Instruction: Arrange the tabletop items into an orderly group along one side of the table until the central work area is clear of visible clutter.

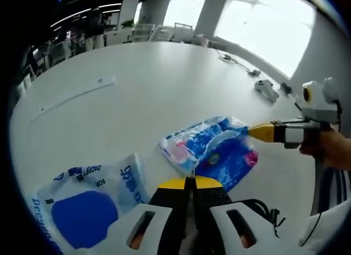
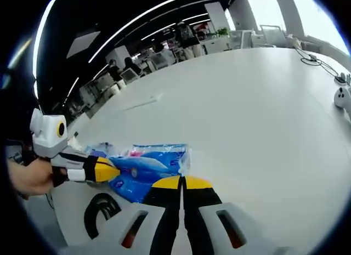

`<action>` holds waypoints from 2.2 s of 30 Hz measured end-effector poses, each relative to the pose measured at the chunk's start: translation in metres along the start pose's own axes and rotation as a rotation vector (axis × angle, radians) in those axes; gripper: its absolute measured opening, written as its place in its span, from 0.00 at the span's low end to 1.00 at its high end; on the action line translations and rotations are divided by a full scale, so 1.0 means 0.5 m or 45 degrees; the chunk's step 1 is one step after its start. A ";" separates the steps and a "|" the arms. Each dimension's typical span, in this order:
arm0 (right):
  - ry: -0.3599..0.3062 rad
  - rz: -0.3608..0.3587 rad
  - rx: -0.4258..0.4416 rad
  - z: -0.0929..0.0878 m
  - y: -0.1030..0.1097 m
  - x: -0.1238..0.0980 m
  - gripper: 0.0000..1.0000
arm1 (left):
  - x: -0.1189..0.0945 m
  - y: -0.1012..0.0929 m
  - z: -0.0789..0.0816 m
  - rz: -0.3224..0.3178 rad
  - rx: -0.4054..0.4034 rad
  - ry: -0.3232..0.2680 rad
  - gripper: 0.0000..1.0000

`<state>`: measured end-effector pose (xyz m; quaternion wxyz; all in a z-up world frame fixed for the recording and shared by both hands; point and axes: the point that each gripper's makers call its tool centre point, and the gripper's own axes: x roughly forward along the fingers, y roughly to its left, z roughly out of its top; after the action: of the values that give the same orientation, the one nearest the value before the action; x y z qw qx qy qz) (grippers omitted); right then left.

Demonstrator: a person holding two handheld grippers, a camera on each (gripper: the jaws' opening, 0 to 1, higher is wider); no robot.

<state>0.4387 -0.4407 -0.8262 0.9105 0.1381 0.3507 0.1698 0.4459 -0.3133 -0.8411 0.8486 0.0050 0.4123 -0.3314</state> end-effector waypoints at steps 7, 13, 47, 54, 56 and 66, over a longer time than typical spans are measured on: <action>0.002 -0.003 -0.030 0.002 0.002 0.001 0.00 | -0.003 0.000 0.000 0.006 -0.011 0.003 0.00; 0.004 0.004 -0.063 0.004 0.008 0.001 0.00 | -0.007 0.000 0.002 0.016 -0.020 -0.003 0.03; -0.043 0.052 -0.165 0.011 0.041 -0.018 0.31 | -0.060 -0.018 0.032 0.018 0.039 -0.090 0.50; -0.084 0.069 -0.158 0.022 0.056 -0.037 0.48 | -0.088 -0.028 0.035 0.004 0.053 -0.115 0.69; -0.117 0.079 -0.167 0.032 0.067 -0.044 0.55 | -0.098 -0.028 0.032 0.005 0.041 -0.108 0.79; -0.139 0.108 -0.221 0.039 0.108 -0.071 0.78 | -0.174 -0.023 0.019 0.001 -0.026 -0.146 0.97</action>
<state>0.4159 -0.4090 -0.7711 0.9288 0.0825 0.2785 0.2302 0.4078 -0.2762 -0.7705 0.8710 -0.0223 0.3664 -0.3266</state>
